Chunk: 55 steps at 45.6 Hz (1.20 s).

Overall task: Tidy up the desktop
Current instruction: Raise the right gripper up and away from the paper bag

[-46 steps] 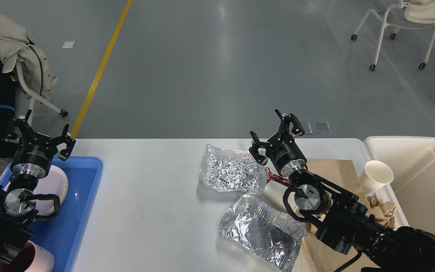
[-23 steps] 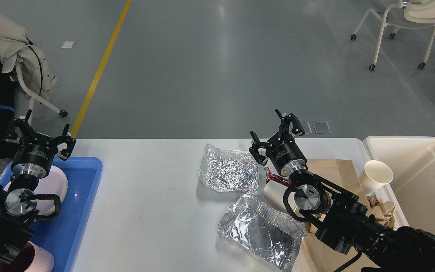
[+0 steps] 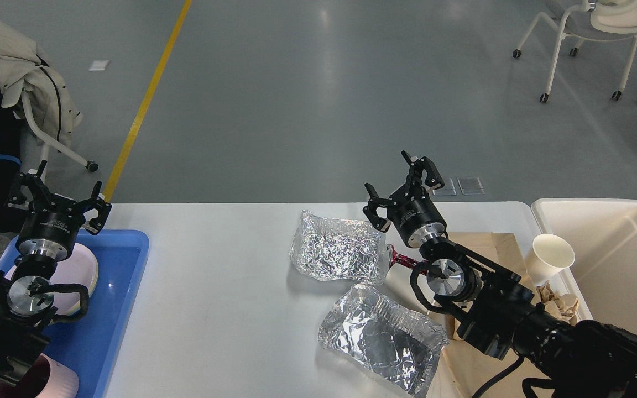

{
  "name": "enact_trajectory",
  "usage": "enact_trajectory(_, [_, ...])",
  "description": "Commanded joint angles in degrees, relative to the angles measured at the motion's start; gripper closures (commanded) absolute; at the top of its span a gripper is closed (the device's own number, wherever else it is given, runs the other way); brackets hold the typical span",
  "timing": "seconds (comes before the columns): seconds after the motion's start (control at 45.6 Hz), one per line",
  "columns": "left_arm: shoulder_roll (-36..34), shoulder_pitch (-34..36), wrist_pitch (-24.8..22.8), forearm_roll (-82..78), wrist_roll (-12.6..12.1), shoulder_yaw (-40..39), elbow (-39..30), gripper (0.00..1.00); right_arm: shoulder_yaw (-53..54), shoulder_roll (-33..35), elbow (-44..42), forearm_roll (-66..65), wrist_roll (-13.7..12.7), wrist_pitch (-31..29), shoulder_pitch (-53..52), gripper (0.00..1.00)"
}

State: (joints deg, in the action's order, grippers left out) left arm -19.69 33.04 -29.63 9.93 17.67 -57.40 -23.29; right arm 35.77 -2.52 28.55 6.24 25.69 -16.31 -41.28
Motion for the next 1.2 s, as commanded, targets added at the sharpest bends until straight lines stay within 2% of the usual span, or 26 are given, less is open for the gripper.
enact_trajectory(0.0, [0.00, 0.00, 0.01, 0.00, 0.00, 0.00, 0.00, 0.02, 1.05, 0.41, -0.42, 0.09, -0.03, 0.05, -6.07, 0.00])
enact_trajectory(0.219, [0.00, 0.00, 0.01, 0.00, 0.00, 0.00, 0.00, 0.02, 1.93, 7.26, -2.71, 0.00, -0.03, -0.04, -19.26, 0.00])
enact_trajectory(0.351, [0.00, 0.00, 0.01, 0.00, 0.00, 0.00, 0.00, 0.02, 0.79, 12.71, -2.71, 0.00, -0.03, 0.14, -21.03, 0.00])
enact_trajectory(0.504, [0.00, 0.00, 0.01, 0.00, 0.00, -0.09, 0.00, 0.02, -1.66, 12.98, -4.11, 0.09, -0.03, -0.03, -22.08, 0.00])
enact_trajectory(0.723, [0.00, 0.00, -0.08, 0.00, 0.00, -0.09, 0.00, 0.02, -10.62, 16.58, -4.29, 0.44, -0.03, 0.05, -25.68, 0.00])
enact_trajectory(0.942, [0.00, 0.00, -0.08, 0.00, -0.09, -0.17, 0.00, 0.02, -28.73, 17.37, -4.38, 0.44, 0.06, 0.23, -31.57, 0.00])
enact_trajectory(1.183, [0.09, 0.00, -0.08, 0.00, 0.00, -0.17, 0.00, 0.02, -39.19, 19.30, -5.61, 0.53, 0.06, 3.39, -35.79, 0.00])
